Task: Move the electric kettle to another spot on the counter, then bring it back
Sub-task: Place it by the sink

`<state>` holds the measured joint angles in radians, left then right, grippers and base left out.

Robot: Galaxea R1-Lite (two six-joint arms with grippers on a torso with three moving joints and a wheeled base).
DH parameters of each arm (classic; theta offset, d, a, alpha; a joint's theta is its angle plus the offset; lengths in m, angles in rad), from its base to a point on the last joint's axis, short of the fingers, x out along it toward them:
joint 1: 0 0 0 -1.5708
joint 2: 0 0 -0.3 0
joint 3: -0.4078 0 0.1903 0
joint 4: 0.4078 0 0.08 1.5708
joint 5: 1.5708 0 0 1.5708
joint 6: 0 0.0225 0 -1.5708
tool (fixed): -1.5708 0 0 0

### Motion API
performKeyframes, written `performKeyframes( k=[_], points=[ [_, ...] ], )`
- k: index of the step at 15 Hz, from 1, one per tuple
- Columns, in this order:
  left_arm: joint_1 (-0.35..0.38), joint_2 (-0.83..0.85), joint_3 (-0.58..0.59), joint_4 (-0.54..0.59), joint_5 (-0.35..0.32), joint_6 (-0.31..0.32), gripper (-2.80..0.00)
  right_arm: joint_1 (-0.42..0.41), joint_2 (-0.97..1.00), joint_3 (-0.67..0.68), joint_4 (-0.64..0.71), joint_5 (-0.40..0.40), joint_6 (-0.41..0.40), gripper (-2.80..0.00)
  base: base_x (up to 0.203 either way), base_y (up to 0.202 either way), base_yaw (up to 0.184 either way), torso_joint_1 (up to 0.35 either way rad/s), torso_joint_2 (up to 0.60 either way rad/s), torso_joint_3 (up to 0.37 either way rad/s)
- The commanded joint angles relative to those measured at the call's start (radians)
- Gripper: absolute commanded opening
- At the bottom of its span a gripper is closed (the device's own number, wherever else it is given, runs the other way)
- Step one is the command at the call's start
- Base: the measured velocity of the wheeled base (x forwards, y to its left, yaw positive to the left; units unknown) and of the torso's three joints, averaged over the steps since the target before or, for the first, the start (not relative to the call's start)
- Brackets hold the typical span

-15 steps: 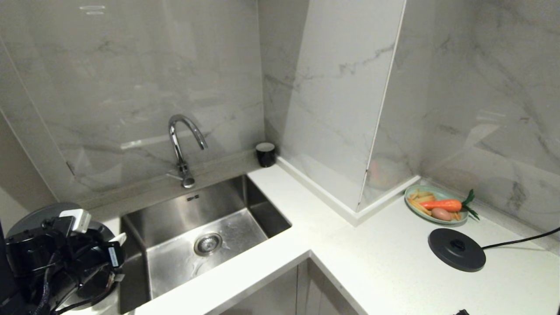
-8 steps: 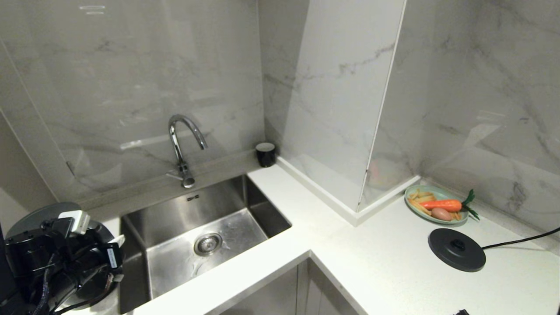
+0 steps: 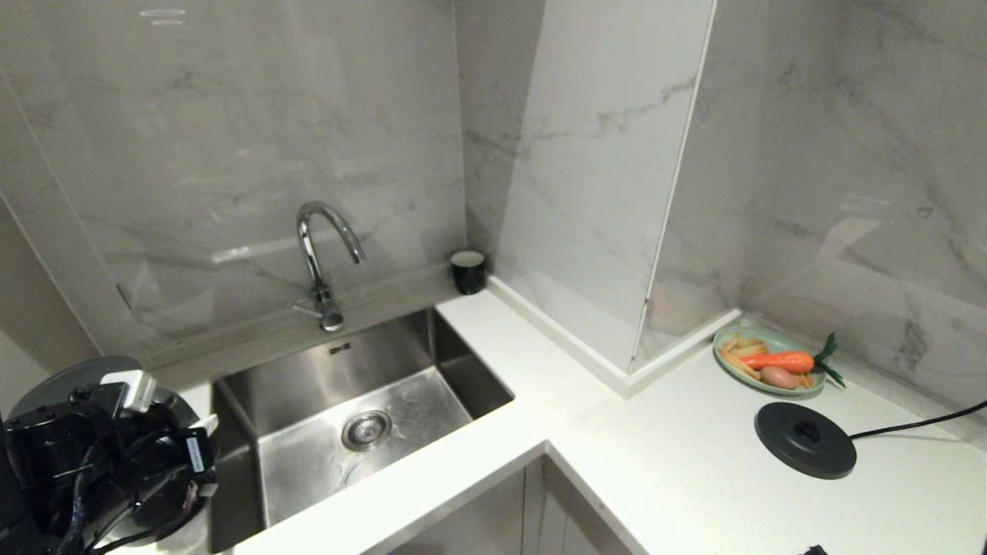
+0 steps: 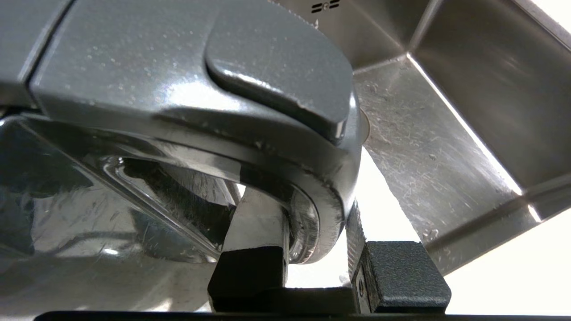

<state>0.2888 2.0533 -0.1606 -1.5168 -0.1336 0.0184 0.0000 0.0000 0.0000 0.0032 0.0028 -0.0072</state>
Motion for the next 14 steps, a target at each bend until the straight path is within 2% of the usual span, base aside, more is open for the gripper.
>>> performKeyframes(
  k=[1,3,4,14],
  points=[
    [0.016,-0.014,-0.008,-0.013,-0.004,-0.002,-2.80,0.000,0.002,0.000,0.000,0.000,0.000,-2.80,0.000,0.000,0.000,0.000,0.00,0.000],
    [0.018,-0.017,-0.002,-0.013,-0.004,-0.002,-2.80,0.000,0.000,0.000,0.000,0.000,0.000,-2.80,0.000,0.000,0.000,0.000,0.00,0.000],
    [0.018,-0.016,-0.002,-0.013,-0.001,0.000,0.00,0.000,0.001,0.000,0.000,0.000,0.000,-2.80,0.000,0.000,0.000,0.000,0.00,0.000],
    [0.000,-0.051,0.043,-0.013,-0.008,0.000,0.00,0.000,0.000,0.000,0.000,0.000,0.000,-2.80,0.000,0.000,0.000,0.000,0.00,0.000]
  ],
)
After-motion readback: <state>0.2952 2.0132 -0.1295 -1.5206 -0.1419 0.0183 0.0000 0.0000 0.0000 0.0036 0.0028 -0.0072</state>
